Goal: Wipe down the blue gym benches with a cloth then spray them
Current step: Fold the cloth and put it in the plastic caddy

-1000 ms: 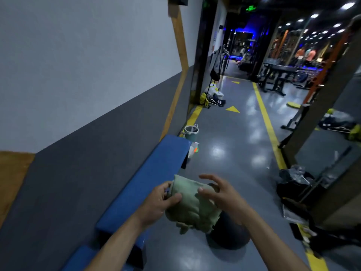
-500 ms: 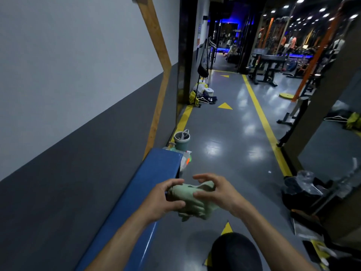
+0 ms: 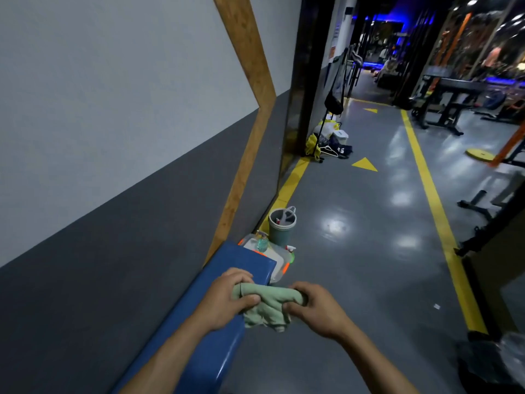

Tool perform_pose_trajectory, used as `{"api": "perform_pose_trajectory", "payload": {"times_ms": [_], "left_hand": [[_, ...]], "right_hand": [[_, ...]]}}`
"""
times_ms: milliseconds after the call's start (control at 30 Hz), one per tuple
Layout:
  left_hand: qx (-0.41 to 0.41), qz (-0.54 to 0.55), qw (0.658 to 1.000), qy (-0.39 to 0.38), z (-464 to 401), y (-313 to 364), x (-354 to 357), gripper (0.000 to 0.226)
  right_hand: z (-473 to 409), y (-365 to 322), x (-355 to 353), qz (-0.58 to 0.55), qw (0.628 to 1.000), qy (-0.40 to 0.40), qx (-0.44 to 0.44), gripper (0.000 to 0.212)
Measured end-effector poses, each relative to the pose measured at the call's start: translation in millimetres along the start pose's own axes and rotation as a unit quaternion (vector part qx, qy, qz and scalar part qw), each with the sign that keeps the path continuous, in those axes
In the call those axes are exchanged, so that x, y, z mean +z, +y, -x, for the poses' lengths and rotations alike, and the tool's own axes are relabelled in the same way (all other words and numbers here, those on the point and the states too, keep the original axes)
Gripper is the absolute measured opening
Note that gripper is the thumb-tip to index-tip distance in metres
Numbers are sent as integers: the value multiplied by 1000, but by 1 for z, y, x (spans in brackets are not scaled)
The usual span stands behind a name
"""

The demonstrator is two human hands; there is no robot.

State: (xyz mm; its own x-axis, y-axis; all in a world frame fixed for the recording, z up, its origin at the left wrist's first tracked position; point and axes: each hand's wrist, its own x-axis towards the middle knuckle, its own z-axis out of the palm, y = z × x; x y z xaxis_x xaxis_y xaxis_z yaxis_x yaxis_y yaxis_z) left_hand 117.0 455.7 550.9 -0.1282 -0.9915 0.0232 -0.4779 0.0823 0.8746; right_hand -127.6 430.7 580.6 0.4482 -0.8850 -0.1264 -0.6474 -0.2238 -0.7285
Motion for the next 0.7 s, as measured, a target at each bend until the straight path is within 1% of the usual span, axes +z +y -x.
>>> {"api": "perform_pose_trajectory", "payload": {"times_ms": [67,167,200,233,300,367,500,633,700], "left_hand": [[-24,55,998,-4,-48,-14,3,21],[-44,94,995,9,-126,-49,4,19],[-55,106,993,2,-151,-61,4,17],[-69,123,990,0,-183,-77,4,15],[-91,145,985,-7,-212,-88,7,12],[-112,170,979,-8,-258,-103,9,13],[-153,212,965,-6,-336,-117,14,15],[-188,227,955,23,-403,-145,23,17],[-211,224,950,44,-434,-164,26,16]], "right_hand": [[-47,23,-12,-57,998,7,16,10],[-123,56,-27,-121,991,30,53,3],[-148,66,-30,-134,987,36,75,5],[-183,80,-36,-142,984,41,94,10],[-215,93,-42,-157,979,59,115,24],[-259,109,-54,-159,976,71,133,28],[-331,138,-83,-154,970,88,165,26],[-408,179,-106,-142,968,92,185,10],[-449,198,-113,-138,970,88,182,9]]}}
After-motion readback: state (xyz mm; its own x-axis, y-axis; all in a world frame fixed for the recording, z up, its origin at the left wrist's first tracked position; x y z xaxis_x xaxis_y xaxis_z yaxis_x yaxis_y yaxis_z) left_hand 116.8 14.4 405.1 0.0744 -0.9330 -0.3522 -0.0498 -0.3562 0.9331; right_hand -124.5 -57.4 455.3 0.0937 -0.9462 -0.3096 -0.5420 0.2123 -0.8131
